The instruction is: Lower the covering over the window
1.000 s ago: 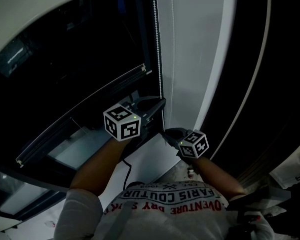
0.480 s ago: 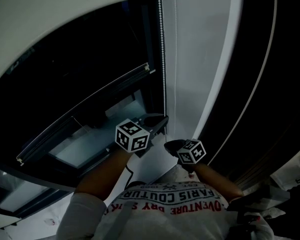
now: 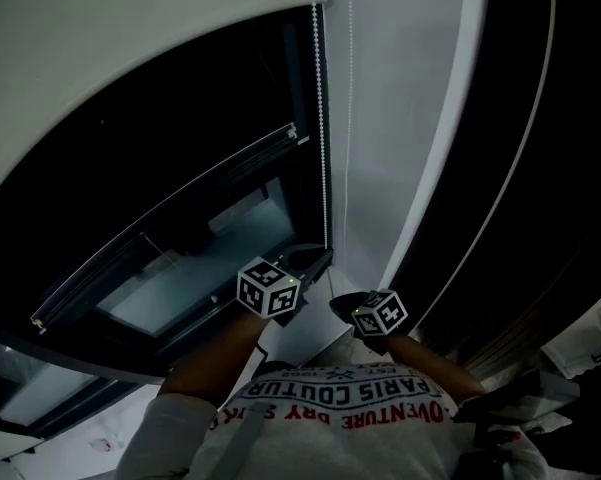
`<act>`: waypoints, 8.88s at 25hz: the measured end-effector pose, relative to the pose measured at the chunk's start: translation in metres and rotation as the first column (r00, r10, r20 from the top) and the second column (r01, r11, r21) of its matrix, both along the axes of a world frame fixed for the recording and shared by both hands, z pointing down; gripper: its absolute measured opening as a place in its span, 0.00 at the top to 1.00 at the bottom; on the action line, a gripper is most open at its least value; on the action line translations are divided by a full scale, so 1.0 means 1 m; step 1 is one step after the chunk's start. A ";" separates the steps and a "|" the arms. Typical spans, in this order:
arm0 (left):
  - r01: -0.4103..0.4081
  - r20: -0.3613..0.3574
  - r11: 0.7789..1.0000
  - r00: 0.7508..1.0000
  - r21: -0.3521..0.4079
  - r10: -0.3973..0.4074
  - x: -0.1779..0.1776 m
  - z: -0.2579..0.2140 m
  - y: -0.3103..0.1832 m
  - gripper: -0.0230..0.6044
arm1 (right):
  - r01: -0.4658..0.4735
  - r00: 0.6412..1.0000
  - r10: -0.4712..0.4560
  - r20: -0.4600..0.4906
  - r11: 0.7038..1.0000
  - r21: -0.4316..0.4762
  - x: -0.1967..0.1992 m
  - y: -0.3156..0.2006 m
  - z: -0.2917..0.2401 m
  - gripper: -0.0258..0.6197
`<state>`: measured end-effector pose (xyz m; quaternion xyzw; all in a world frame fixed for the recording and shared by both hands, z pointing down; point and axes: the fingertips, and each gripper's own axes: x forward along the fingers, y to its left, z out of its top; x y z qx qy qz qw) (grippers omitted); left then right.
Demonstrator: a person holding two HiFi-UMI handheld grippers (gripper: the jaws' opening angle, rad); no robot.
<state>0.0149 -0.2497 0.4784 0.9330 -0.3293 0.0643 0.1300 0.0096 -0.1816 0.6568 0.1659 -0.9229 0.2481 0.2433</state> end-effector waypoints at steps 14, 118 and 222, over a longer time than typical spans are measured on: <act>0.007 -0.003 1.000 1.000 0.020 -0.007 -0.005 -0.002 0.004 0.95 | 0.031 0.993 -0.032 0.111 1.000 0.004 0.003 -0.022 -0.042 0.81; 0.068 -0.100 0.971 0.994 0.229 -0.046 -0.020 -0.170 0.000 0.93 | -0.023 0.980 -0.031 0.196 0.963 0.268 -0.029 -0.025 -0.122 0.95; 0.058 0.232 0.991 0.972 -0.117 -0.029 -0.003 0.112 0.037 0.93 | -0.035 0.978 -0.043 0.206 0.933 0.359 -0.011 -0.057 -0.191 0.95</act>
